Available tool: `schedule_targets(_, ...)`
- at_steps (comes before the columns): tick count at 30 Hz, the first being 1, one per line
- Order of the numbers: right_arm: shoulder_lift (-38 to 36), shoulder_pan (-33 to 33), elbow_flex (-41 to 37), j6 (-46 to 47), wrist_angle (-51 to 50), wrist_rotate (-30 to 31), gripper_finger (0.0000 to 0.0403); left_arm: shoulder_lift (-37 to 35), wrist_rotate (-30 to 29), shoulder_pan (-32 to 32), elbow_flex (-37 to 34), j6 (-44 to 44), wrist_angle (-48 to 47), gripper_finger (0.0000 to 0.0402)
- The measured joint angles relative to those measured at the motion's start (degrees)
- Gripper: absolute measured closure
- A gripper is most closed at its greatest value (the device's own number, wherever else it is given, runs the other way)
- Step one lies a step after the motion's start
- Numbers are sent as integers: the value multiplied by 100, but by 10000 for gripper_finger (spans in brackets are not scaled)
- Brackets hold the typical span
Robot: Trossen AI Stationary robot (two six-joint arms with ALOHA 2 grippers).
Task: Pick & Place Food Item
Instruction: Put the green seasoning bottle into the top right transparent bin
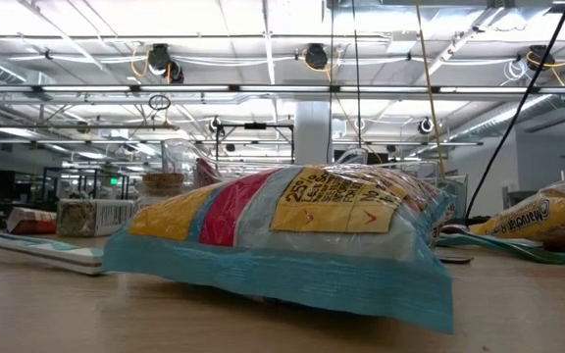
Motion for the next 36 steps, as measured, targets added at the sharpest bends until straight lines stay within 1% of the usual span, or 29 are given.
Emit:
schedule_targets(13, -4, -60, 2, -238, 424, 13, 215, -26, -46, 0, 7, 49, 42, 172)
schedule_targets(17, -4, -61, 2, -268, 607, 11, 215, -26, -45, 31, 7, 214, 87, 172)
schedule_targets(36, -9, -173, 2, -398, 1230, 10, 215, 7, -92, 66, 7, 214, 393, 172)
